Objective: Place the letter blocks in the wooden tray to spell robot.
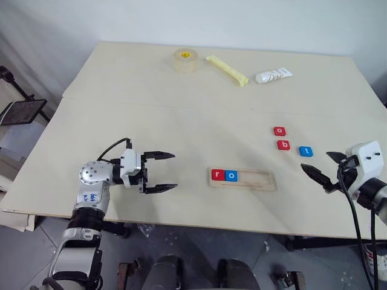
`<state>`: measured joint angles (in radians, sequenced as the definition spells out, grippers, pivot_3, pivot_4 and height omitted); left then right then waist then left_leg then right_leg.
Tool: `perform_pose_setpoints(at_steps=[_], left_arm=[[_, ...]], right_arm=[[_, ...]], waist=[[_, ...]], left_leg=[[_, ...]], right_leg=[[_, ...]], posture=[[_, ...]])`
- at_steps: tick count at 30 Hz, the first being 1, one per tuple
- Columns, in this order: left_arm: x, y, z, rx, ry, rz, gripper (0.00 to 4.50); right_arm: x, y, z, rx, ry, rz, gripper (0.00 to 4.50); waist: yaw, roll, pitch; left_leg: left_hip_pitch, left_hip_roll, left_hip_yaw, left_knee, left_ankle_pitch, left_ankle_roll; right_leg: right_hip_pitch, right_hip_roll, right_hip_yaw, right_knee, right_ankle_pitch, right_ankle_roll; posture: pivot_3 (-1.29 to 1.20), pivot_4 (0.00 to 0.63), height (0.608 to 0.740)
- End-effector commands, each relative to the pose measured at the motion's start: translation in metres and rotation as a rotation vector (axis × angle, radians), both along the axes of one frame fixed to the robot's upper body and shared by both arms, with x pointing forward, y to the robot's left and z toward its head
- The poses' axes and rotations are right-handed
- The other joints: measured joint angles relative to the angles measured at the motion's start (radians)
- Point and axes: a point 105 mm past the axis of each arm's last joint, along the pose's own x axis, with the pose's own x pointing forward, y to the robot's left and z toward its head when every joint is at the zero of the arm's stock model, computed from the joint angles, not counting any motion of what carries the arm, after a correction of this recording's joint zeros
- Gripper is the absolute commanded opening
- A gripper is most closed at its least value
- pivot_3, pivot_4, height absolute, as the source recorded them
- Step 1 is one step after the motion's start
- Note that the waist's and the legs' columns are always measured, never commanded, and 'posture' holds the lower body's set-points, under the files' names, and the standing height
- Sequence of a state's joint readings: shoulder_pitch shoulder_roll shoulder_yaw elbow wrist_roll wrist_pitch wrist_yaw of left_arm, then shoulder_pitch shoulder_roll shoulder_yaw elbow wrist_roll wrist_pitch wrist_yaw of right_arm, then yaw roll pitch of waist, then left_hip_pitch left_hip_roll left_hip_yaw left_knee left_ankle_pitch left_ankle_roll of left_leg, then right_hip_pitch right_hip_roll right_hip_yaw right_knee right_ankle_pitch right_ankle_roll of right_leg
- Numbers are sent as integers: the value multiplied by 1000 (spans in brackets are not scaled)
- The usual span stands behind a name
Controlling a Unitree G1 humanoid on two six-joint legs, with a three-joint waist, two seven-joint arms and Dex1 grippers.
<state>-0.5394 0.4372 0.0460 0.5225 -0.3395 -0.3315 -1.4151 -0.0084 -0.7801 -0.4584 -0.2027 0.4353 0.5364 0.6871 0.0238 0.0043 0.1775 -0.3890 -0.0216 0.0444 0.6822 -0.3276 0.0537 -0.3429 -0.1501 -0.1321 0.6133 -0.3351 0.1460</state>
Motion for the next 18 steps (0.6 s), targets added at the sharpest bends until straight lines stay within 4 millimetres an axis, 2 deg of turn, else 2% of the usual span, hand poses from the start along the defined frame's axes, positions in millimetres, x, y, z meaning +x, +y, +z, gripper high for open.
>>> perform_pose_setpoints(at_steps=[1, 9, 14, 18], left_arm=[[-1, -6, 8, -18, -23, -28, 4493], [-1, -10, 11, -20, -25, -40, 4493], [-5, -11, 11, -19, -26, -42, 4493], [-7, -16, 15, -57, -29, -31, 4493]], right_arm=[[-5, 1, 15, -11, -44, 8, 4500], [-7, 3, 13, -5, -43, 10, 4500], [-2, 9, 13, 23, -33, 7, 4500], [27, 33, 10, 130, -42, -35, 4500]], waist=[[0, 0, 0], [0, 0, 0], [0, 0, 0], [-11, 0, 0]], left_leg=[[0, 0, 0, 0, 0, 0], [0, 0, 0, 0, 0, 0], [0, 0, 0, 0, 0, 0], [0, 1, 0, 0, 0, 0]], right_leg=[[0, 0, 0, 0, 0, 0], [0, 0, 0, 0, 0, 0], [0, 0, 0, 0, 0, 0], [0, 0, 0, -1, 0, 0]], posture=[[0, 150, 740], [0, 150, 740], [0, 150, 740], [0, 150, 740]])
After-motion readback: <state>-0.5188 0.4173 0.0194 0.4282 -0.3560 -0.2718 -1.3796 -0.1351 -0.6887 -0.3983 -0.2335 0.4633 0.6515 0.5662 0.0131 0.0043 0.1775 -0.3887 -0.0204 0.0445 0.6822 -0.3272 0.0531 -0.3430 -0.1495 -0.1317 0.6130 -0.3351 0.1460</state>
